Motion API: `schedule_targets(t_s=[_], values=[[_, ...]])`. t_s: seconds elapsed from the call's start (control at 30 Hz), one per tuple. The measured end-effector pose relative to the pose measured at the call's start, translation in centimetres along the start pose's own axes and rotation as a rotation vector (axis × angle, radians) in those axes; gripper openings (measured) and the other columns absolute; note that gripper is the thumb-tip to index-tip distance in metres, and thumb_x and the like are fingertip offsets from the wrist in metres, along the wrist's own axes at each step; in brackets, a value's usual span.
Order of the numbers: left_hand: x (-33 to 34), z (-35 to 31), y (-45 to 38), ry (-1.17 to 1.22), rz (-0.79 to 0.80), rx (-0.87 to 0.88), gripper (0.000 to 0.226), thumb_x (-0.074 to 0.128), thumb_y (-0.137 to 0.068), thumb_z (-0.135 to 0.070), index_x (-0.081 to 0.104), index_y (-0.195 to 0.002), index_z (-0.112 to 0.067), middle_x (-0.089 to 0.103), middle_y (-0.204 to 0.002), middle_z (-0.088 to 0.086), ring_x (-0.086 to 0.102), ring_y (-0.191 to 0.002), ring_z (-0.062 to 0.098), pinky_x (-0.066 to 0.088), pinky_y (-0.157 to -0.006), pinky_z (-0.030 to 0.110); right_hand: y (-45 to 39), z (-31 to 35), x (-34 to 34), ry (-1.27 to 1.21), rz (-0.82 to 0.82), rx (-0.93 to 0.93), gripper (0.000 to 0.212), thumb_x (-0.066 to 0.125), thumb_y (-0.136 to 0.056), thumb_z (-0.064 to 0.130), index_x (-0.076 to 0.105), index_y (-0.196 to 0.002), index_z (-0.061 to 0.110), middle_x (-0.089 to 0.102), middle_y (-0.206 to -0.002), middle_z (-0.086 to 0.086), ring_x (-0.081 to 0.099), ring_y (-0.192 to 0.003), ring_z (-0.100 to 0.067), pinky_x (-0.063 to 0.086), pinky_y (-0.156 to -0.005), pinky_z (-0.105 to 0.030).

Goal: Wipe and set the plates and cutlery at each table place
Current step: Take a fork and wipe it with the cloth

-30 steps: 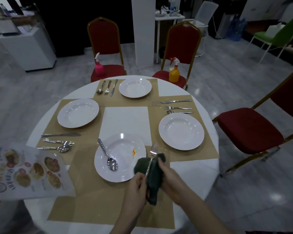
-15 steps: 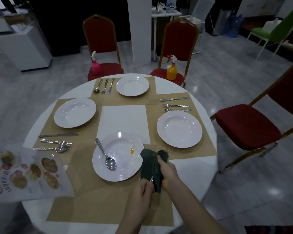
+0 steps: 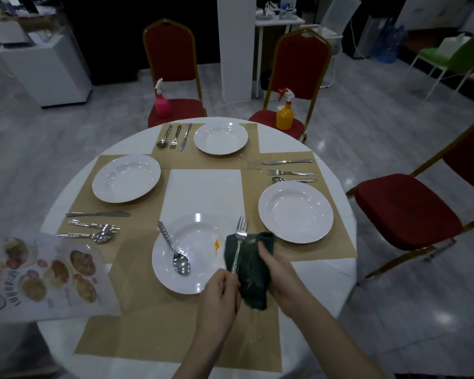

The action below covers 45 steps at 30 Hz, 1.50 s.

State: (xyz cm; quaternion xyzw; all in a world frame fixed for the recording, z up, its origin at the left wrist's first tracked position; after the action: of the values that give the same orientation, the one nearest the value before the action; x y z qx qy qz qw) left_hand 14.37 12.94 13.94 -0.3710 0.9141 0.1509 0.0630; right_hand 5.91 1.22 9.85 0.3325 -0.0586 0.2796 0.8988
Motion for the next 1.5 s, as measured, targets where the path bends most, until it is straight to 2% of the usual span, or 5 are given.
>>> schedule_targets(t_s=[0.4,0.6,0.93,1.27,1.5], values=[[2.8,0.9,1.0,-0.153,0.1,0.057,0.035,0.047,-0.098,-0.018,0.042,-0.063,-0.021,0.045,-0.05,-0.005,0.037,-0.048,0.006,0.031,-0.051,0.025,-1.5,-1.4,-1.8,-0.139,-0.285,0.088,0.033,0.07,-0.089,0.026,0.066,-0.113,0.004,0.073,-0.102,-0.015,0.07,-0.091,-0.031,0.058,-0.073,-0.038],[1.6,-0.2,-0.7,-0.093,0.02,0.044,0.036,0.046,-0.098,-0.014,0.038,-0.063,-0.02,0.04,-0.049,-0.01,0.033,-0.051,0.009,0.029,-0.052,0.033,-0.5,0.5,2.0,-0.072,-0.03,0.002,0.027,0.068,-0.09,0.017,0.066,-0.115,0.008,0.073,-0.105,-0.013,0.073,-0.091,-0.025,0.058,-0.066,-0.031],[2.9,0.3,2.1,-0.134,0.164,0.054,0.028,0.05,-0.093,-0.025,0.046,-0.066,-0.02,0.045,-0.047,-0.007,0.039,-0.046,0.008,0.033,-0.053,0.026,-3.2,0.9,-5.1,-0.198,-0.418,0.062,0.032,0.071,-0.088,0.029,0.065,-0.105,0.002,0.071,-0.095,-0.013,0.067,-0.083,-0.029,0.052,-0.07,-0.037],[-0.4,-0.2,-0.9,-0.108,-0.04,0.055,0.032,0.046,-0.099,-0.02,0.043,-0.07,-0.008,0.038,-0.055,-0.004,0.033,-0.051,0.008,0.03,-0.05,0.027,1.0,0.1,3.5,0.029,0.088,-0.022,0.023,0.062,-0.094,0.019,0.067,-0.113,0.008,0.073,-0.107,-0.014,0.07,-0.099,-0.028,0.058,-0.082,-0.035],[-3.1,-0.7,-0.6,-0.246,-0.079,0.081,0.029,0.059,-0.092,-0.022,0.055,-0.063,-0.017,0.06,-0.054,-0.005,0.052,-0.051,0.005,0.038,-0.051,0.015,0.9,1.4,2.0,0.231,-0.013,-0.154,0.01,0.063,-0.093,0.02,0.07,-0.1,0.016,0.075,-0.099,-0.011,0.071,-0.096,-0.027,0.056,-0.089,-0.044]])
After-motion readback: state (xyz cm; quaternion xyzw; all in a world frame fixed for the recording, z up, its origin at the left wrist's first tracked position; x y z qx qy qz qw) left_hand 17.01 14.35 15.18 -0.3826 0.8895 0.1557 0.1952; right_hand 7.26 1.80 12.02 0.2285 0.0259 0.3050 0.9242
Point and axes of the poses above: each hand's wrist, its own y-axis away from the middle knuckle, its own x-axis out of the palm, z = x × y, the point moved 10 cm from there along -y, towards the middle knuckle
